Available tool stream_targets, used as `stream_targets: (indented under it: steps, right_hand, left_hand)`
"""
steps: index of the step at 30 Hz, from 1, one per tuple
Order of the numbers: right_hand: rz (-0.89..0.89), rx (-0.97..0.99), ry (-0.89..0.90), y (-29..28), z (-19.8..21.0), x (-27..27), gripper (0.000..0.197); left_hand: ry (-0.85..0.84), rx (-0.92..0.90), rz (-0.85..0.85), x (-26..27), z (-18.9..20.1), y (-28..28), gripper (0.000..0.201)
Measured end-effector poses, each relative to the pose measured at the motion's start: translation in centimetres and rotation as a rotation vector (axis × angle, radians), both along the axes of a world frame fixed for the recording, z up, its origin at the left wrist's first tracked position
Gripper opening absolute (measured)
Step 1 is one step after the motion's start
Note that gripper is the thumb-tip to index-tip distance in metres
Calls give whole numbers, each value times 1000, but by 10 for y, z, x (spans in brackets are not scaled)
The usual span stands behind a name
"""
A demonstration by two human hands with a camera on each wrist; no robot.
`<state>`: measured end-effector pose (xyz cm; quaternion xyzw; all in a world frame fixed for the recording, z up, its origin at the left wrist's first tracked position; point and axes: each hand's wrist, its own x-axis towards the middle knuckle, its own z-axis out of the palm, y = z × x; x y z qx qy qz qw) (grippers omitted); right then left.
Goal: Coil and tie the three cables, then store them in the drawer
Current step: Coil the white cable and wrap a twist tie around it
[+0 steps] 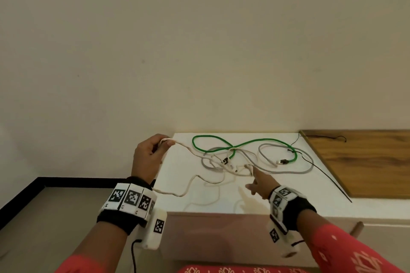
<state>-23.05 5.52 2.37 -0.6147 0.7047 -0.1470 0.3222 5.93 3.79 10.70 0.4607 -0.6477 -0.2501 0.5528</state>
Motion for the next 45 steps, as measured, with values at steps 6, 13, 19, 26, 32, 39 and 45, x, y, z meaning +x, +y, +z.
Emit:
stream_targets:
  steps: [6, 13, 19, 26, 32, 39, 45]
  right_hand:
    - [160, 5, 383, -29, -13, 44, 55]
    - [153, -26, 508, -16, -9, 54, 41]
    - [117, -83, 248, 9, 7, 37, 33]
    - [-214, -160, -234, -22, 70, 15, 34]
    - [-395, 23, -599, -48, 105, 3, 37]
    - [-350, 188, -1167, -37, 98, -4, 30]
    - [-356, 149, -1062, -17, 84, -10, 34]
  left_hand:
    - [226, 87, -61, 4, 3, 9, 22]
    - [323, 202, 20, 17, -19, -6, 19]
    - [390, 337, -76, 1, -37, -10, 8]
    - [244, 248, -76, -27, -43, 0, 17]
    - [-113, 295, -241, -52, -64, 15, 10]
    - [-340, 485, -627, -101, -76, 20, 39]
    - [-192, 429, -568, -102, -66, 20, 30]
